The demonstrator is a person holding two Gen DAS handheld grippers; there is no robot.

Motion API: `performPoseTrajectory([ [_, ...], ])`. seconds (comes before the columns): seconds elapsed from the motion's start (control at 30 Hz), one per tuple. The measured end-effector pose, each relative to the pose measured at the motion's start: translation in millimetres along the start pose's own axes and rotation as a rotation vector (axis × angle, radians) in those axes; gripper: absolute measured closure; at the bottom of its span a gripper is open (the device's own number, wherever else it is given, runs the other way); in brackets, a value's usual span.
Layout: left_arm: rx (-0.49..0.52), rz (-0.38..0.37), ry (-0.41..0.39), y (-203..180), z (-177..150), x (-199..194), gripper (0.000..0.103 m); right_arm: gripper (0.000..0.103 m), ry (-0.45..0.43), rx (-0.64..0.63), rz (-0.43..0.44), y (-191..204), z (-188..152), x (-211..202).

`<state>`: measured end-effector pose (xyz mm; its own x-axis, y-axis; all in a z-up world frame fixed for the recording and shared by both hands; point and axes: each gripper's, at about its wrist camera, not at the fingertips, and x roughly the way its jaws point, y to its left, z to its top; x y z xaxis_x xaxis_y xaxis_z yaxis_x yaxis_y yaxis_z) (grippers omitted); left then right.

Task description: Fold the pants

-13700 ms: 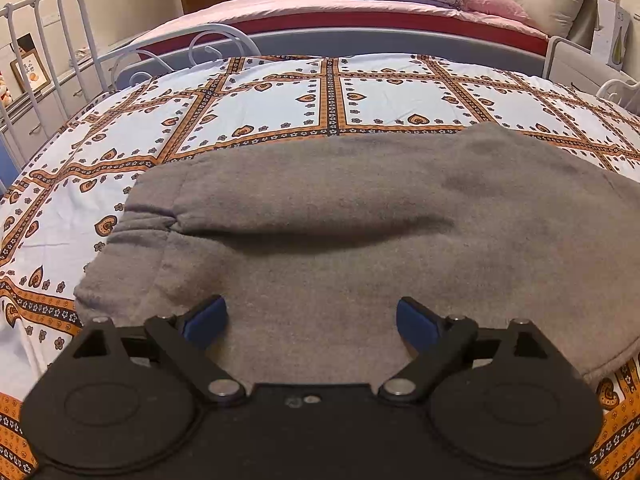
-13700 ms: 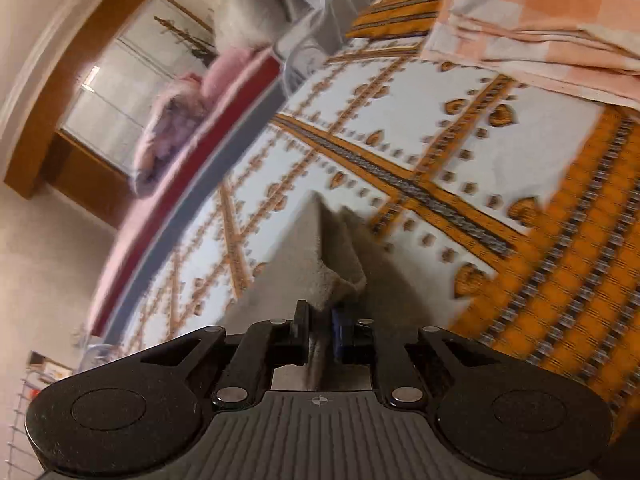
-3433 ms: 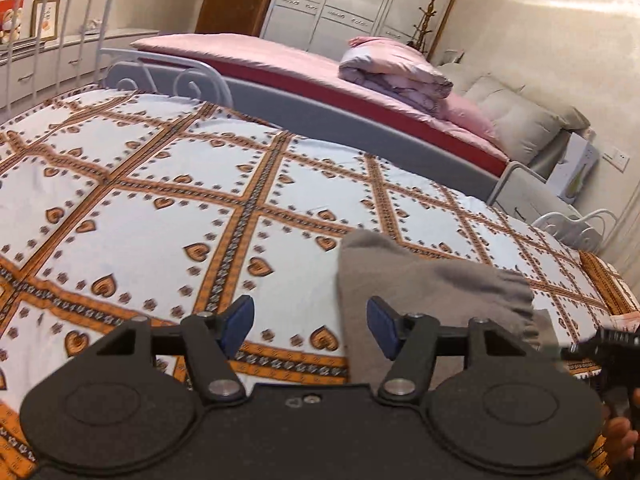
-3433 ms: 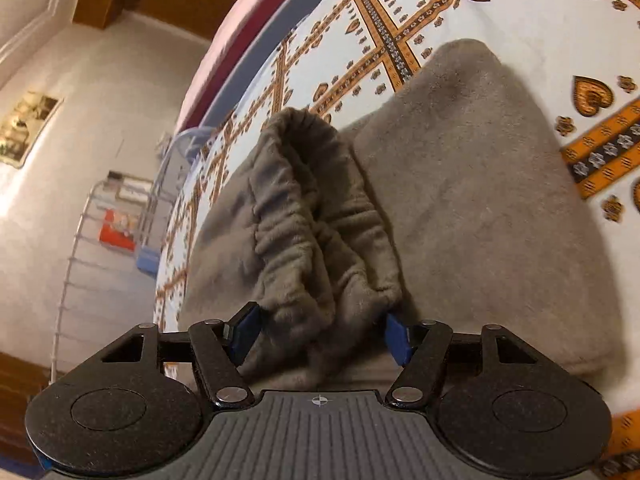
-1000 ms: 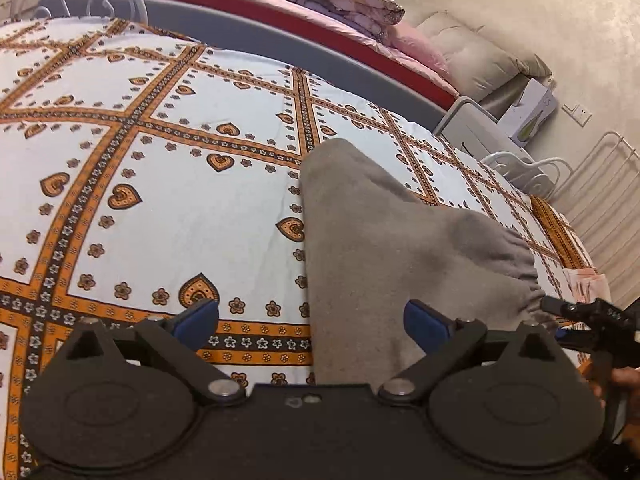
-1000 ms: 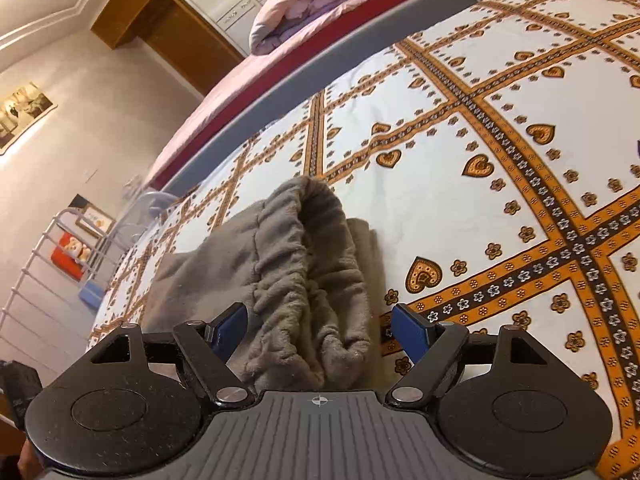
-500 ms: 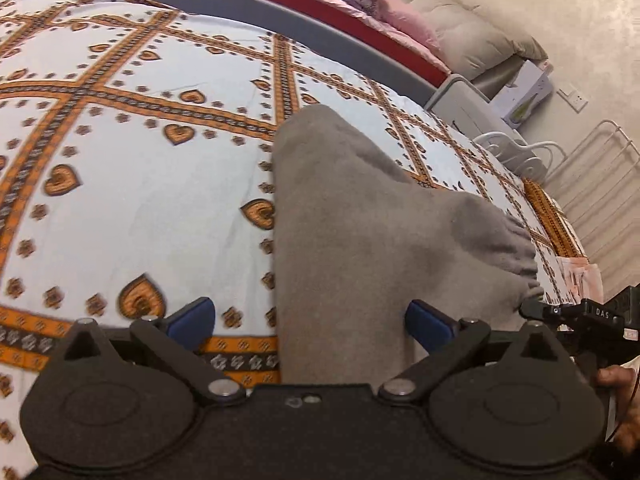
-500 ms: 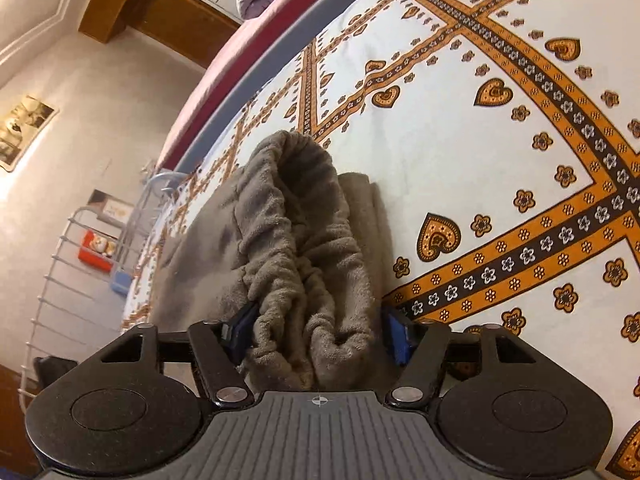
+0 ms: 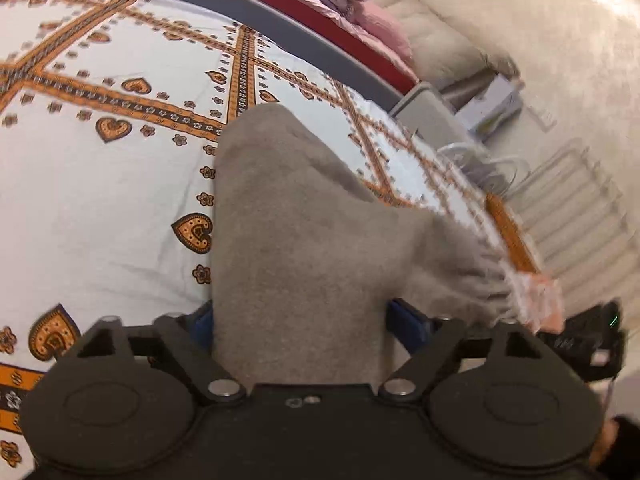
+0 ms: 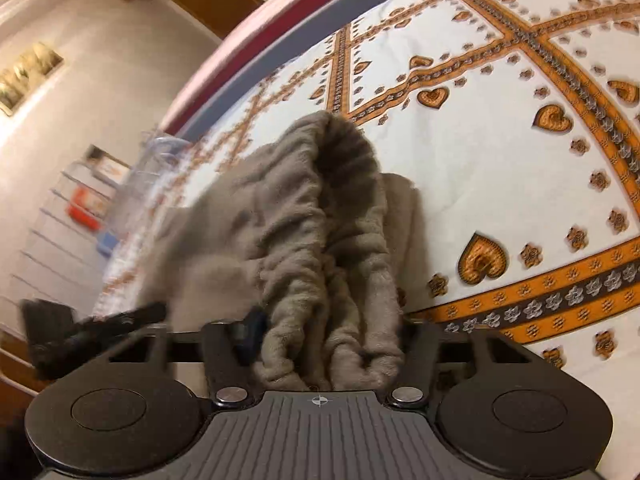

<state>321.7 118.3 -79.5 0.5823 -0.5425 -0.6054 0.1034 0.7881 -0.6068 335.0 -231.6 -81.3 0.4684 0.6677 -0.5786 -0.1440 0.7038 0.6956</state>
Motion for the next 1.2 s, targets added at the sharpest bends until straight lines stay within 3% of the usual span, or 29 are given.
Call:
performPoseTrajectory([
  [0.13, -0.028, -0.015, -0.034, 2, -4, -4, 0.055, 0.058, -0.02, -0.022, 0.006, 3, -9, -7],
  [0.27, -0.134, -0.108, -0.106, 13, 2, -14, 0.068, 0.06, -0.067, -0.078, 0.047, 23, -11, -23],
  [0.4, -0.113, -0.161, -0.197, 6, 30, -21, 0.069, 0.061, -0.1, -0.148, 0.11, 52, -1, -29],
  [0.63, -0.029, -0.099, -0.262, 10, 105, 21, 0.069, 0.061, -0.152, -0.192, 0.123, 86, 43, -15],
  [0.7, -0.003, -0.056, -0.256, 14, 117, 42, 0.067, 0.061, -0.167, -0.188, 0.105, 83, 58, -11],
  [0.77, 0.038, 0.071, -0.211, 19, 114, 67, 0.054, 0.054, -0.175, -0.169, 0.055, 66, 69, -8],
  [0.8, 0.032, 0.127, -0.185, 26, 108, 76, 0.051, 0.041, -0.155, -0.135, -0.004, 50, 71, -5],
  [0.87, 0.085, 0.128, -0.201, 26, 103, 73, 0.049, 0.036, -0.053, -0.06, -0.173, 13, 61, 13],
  [0.93, 0.108, 0.17, -0.23, 14, 110, 58, 0.051, 0.036, -0.112, -0.08, -0.09, 4, 41, -2],
  [1.0, 0.145, 0.161, -0.3, 4, 111, 41, 0.045, 0.036, -0.17, -0.138, -0.123, 20, 31, -20],
  [1.07, 0.183, 0.187, -0.304, -6, 108, 35, 0.036, 0.036, -0.242, -0.21, -0.106, 40, 21, -34],
  [1.13, 0.2, 0.204, -0.272, -8, 104, 41, 0.028, 0.033, -0.252, -0.246, -0.132, 52, 14, -32],
  [1.2, 0.226, 0.309, -0.146, -2, 94, 65, 0.022, 0.028, -0.201, -0.26, -0.219, 52, 14, -14],
])
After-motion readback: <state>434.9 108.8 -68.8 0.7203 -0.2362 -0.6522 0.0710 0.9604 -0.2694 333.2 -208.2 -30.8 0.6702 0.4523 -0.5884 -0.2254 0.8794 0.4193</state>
